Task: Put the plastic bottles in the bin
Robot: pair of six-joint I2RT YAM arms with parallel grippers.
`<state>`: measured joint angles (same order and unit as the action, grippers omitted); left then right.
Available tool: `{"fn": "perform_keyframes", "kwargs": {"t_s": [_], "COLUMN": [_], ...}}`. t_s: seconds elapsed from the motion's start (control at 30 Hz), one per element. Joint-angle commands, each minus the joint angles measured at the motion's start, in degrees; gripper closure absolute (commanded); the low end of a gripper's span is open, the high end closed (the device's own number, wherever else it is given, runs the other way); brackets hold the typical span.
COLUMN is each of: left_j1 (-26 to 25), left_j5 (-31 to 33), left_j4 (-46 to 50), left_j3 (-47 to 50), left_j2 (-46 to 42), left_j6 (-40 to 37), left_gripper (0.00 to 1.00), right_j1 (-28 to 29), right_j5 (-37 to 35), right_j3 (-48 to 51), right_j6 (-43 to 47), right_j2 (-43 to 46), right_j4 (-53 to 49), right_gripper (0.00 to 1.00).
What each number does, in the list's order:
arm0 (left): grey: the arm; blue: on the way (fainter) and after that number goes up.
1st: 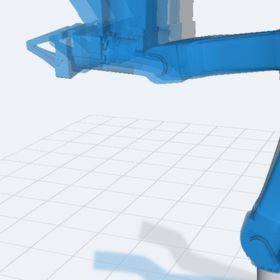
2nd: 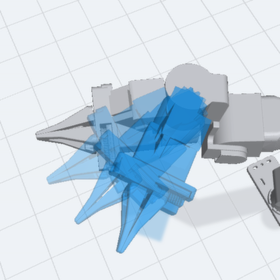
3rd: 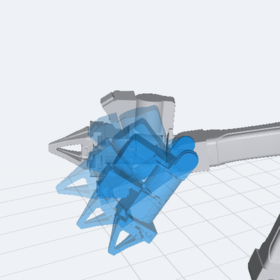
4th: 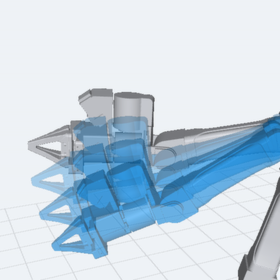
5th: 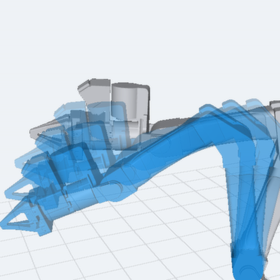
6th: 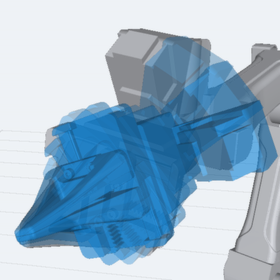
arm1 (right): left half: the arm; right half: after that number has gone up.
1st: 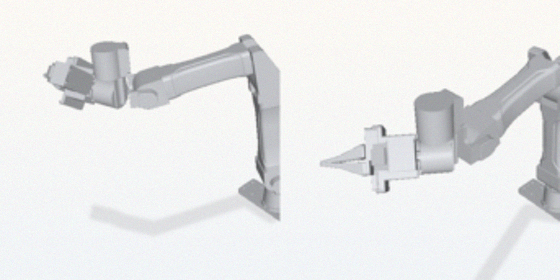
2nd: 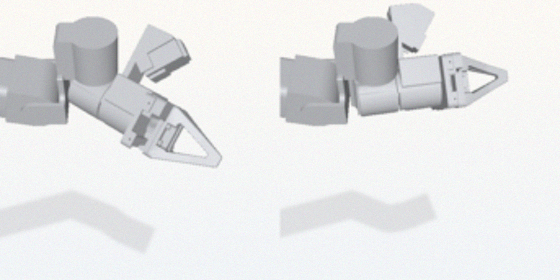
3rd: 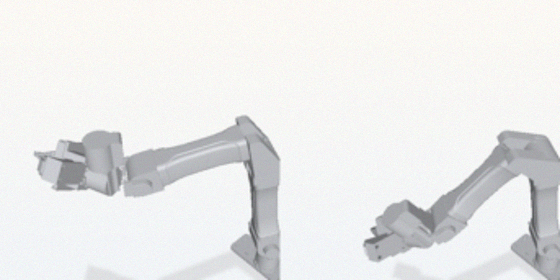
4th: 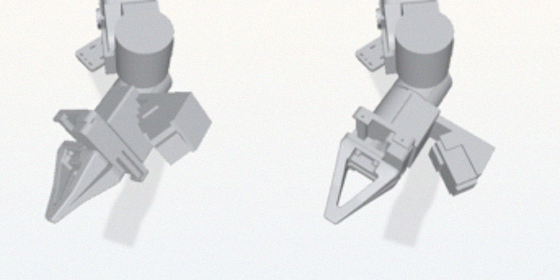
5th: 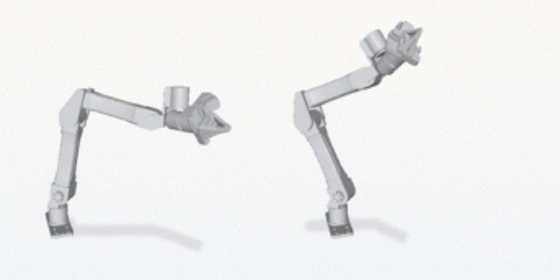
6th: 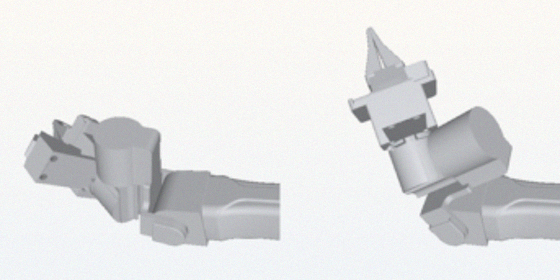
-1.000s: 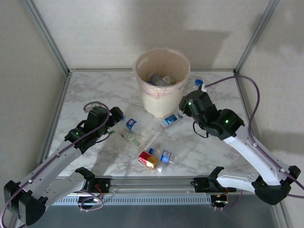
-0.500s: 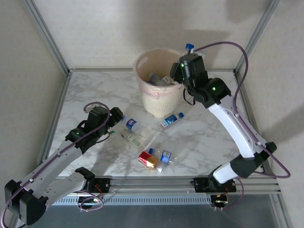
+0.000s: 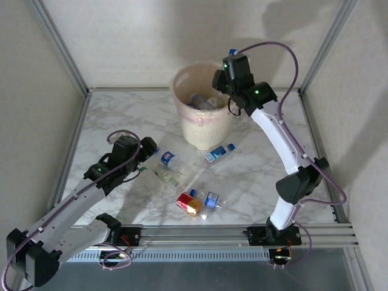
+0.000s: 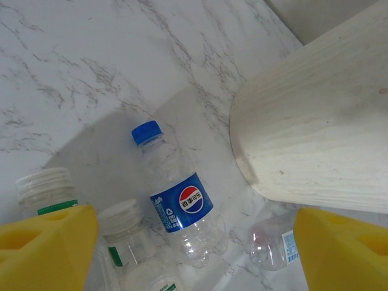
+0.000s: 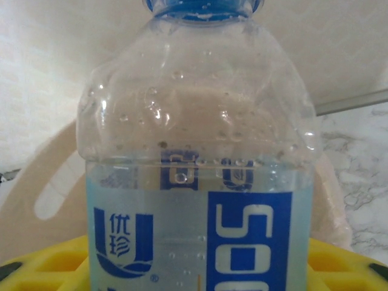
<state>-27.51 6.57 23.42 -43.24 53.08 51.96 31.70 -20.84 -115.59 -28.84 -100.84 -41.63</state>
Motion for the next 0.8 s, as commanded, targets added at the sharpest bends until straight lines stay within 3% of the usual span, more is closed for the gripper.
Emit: {"fn": "perform_keyframes", "kwargs": {"t_s": [0.0,0.33,0.5,0.77], "left_j1": [0.79,0.88,0.46,-3.88], "left_j5": [-0.33,-0.5,0.74,3.28], "left_j4": [1.47,3.66,7.26,13.05], "left_j3": [0.42,0.27,0.18,1.98], "left_j2": [-0.27,-1.18,-2.25,-4.56], "left_j6": [0.55,0.59,0.78,4.91], "left_gripper": [0.17,0.15,0.17,0.16], "right_j1": [-0.24,-0.41,-0.39,0.74], "right_j5": [0.98,-1.44,-0.8,8.03], "right_j3": [0.26,1.15,4.63,24.95], "right_j6": [0.98,-0.08,-0.92,-1.13], "right_j2": [-0.82,0.94,6.33,25.33], "right_j4": [0.98,0.18,1.92,12.34], "right_gripper": [0.41,0.18,0.18,0.18]}}
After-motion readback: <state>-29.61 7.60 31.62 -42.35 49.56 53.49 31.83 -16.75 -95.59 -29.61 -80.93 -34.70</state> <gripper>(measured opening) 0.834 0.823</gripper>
